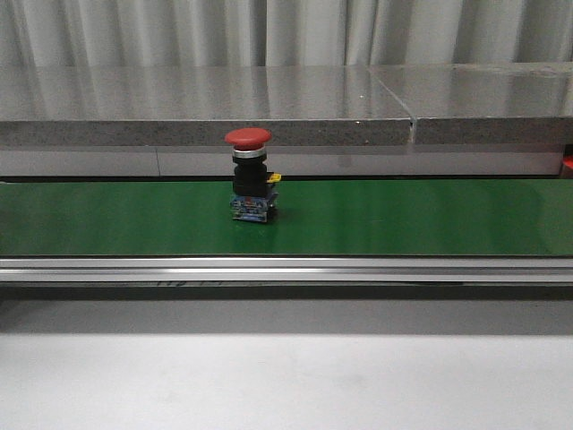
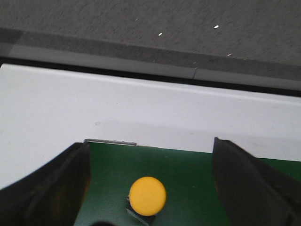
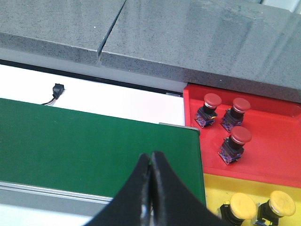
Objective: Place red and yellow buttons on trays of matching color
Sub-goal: 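Place the yellow button on the green belt and open the left gripper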
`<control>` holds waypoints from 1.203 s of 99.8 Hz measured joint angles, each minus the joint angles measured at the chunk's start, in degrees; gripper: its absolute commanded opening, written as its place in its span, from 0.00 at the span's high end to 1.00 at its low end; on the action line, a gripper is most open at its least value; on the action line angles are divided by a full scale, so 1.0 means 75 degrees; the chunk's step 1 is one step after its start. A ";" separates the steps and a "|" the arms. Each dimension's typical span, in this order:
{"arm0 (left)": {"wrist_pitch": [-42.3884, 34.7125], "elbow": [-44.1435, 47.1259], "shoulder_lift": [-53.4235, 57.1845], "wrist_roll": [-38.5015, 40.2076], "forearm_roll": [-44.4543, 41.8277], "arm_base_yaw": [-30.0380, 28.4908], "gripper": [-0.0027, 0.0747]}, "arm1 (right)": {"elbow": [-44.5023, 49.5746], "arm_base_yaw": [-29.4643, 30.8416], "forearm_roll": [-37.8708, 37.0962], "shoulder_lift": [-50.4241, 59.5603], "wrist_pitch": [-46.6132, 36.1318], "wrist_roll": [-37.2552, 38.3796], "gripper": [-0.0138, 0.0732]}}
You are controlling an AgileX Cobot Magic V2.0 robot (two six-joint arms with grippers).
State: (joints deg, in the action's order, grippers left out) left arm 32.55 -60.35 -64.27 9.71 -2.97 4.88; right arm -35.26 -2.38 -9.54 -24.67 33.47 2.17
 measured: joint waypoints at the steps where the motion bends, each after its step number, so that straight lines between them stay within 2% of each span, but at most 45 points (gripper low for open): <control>1: -0.0012 0.0021 0.0053 0.0000 0.0000 0.0056 0.27 | 0.0000 0.0000 0.0000 0.0000 0.0000 0.0000 0.92; 22: -0.0012 0.0961 0.1650 0.0000 0.0012 0.0741 0.28 | 0.0000 0.0000 0.0000 0.0000 0.0000 0.0000 0.92; 46: -0.0012 0.2582 0.3607 0.0000 0.0012 0.0873 0.31 | 0.0000 0.0000 0.0000 0.0000 0.0000 0.0000 0.92; 62: 0.0004 0.3564 0.4937 0.0000 0.0012 0.0873 0.49 | 0.0000 0.0000 0.0000 0.0000 0.0000 0.0000 0.92; 88: 0.0051 0.4578 0.6497 0.0000 0.0057 0.0873 0.99 | 0.0000 0.0000 0.0000 0.0000 0.0000 0.0000 0.92; 113: 0.0067 0.4811 0.6755 0.0000 0.0146 0.0873 0.99 | 0.0000 0.0000 0.0000 0.0000 -0.0016 0.0000 0.91; 120: 0.0067 0.4811 0.6755 0.0000 0.0238 0.0873 0.99 | 0.0000 0.0000 0.0000 0.0000 -0.0029 0.0000 0.88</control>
State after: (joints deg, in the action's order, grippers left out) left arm 33.06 -24.26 -13.61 9.71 -1.19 11.43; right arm -35.26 -2.38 -9.54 -24.67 33.25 2.17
